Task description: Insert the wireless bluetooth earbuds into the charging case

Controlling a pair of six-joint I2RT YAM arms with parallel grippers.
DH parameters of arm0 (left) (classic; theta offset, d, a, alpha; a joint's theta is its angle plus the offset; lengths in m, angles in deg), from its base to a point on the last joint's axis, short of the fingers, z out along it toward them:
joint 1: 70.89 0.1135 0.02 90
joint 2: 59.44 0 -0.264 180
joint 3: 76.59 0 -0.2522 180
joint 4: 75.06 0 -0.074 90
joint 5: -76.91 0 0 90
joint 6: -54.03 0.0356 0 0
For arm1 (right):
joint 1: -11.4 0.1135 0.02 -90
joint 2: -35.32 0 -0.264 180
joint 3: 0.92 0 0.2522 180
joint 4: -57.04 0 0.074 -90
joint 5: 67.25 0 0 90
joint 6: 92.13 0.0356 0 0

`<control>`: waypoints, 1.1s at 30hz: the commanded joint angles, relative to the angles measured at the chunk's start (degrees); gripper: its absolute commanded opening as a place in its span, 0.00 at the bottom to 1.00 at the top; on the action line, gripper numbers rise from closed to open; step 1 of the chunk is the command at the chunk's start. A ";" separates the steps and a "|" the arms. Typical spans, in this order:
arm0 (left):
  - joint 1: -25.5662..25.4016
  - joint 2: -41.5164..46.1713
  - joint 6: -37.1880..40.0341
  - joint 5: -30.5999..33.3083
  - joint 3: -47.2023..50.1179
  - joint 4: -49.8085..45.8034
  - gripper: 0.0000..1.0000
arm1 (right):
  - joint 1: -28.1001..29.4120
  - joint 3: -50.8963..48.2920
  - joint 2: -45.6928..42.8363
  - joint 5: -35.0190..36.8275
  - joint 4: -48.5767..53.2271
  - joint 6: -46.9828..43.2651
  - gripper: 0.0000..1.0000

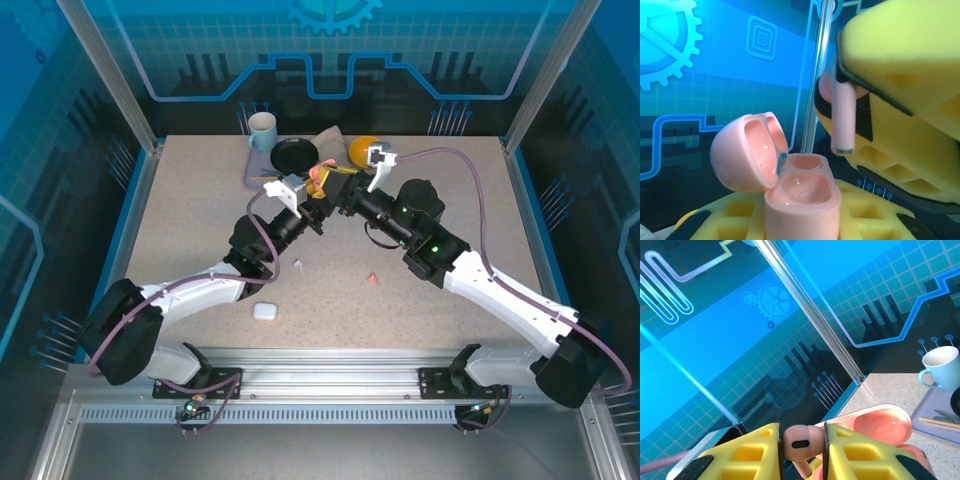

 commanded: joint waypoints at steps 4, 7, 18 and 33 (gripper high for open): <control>0.35 -0.61 -1.07 0.33 -2.21 2.61 0.00 | 0.72 -0.70 0.71 -0.37 -2.59 0.53 0.23; 0.29 -0.72 -1.17 0.35 -2.39 2.65 0.00 | 0.70 -1.00 0.75 -0.14 -2.52 0.79 0.23; 0.21 -0.39 -1.18 -0.01 -2.65 2.47 0.00 | 0.72 -1.61 1.39 0.57 -1.42 0.06 0.22; -0.40 -0.88 0.00 1.64 -3.78 1.06 0.00 | 5.36 -0.54 0.85 9.51 3.23 -7.25 0.20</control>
